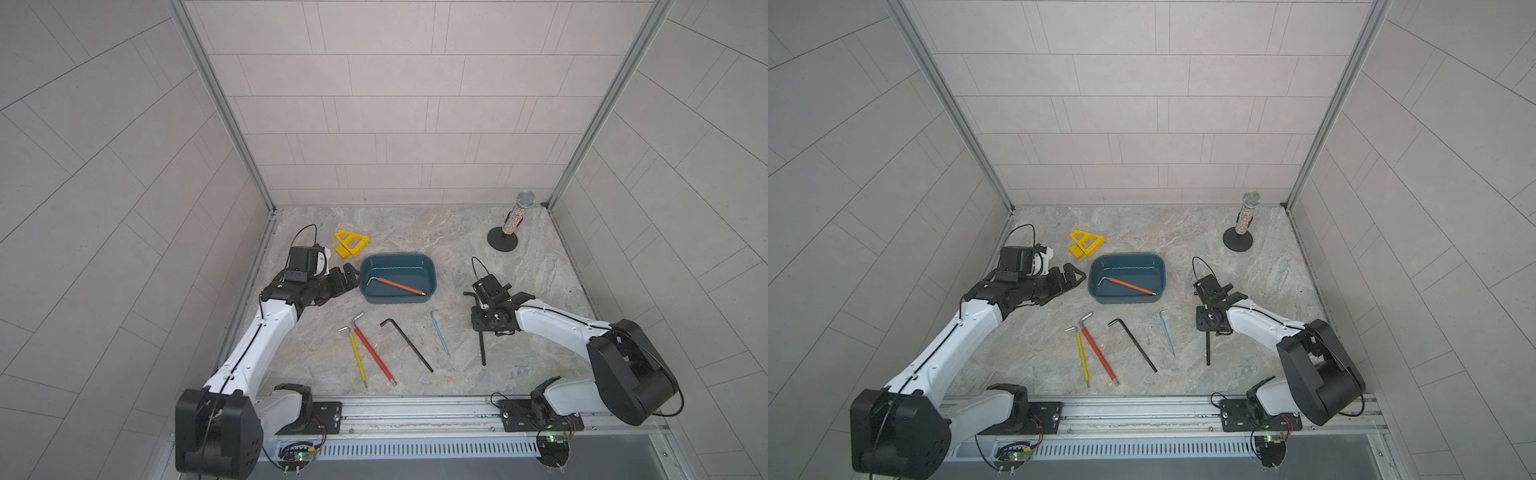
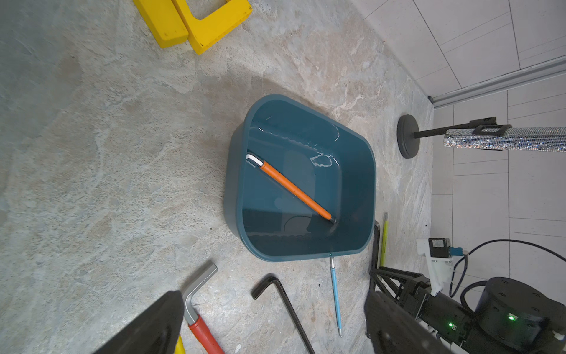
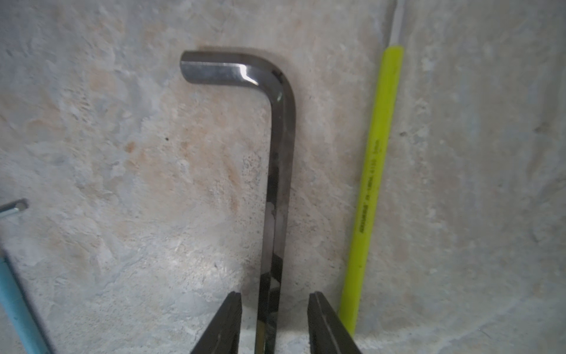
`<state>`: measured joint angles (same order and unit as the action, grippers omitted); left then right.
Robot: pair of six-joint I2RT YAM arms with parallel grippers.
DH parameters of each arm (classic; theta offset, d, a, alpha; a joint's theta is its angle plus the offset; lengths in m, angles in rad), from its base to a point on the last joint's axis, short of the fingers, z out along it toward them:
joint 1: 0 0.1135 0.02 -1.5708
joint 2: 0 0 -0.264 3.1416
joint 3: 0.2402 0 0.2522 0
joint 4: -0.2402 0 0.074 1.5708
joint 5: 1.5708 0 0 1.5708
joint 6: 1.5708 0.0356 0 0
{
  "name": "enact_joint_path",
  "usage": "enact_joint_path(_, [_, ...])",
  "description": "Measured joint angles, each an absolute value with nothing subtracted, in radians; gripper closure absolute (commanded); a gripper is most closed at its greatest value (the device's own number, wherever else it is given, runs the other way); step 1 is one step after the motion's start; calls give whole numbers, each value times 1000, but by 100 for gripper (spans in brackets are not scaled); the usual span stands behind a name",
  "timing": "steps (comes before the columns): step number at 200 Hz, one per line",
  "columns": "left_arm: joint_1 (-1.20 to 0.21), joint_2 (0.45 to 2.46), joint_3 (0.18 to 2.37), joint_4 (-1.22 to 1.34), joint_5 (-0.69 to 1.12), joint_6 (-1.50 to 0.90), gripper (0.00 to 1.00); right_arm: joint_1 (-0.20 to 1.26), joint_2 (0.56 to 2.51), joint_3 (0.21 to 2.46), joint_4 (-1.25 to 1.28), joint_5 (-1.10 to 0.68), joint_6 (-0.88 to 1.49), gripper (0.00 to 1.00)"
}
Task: Put the hex key on the desktop into the storage box
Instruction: Pick up the Allen key from the center of the board.
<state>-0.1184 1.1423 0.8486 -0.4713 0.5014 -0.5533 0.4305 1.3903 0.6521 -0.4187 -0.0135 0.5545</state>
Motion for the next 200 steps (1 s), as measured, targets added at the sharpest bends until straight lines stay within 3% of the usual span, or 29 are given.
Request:
enact_joint_path(157, [-118,1141,847,-470,509,-561,0,482,1410,654,-421,55,612,61])
enact_joint_path(200, [-118,1137,847,-470,512,-561,0,486,1415,656,-411,56,630,69])
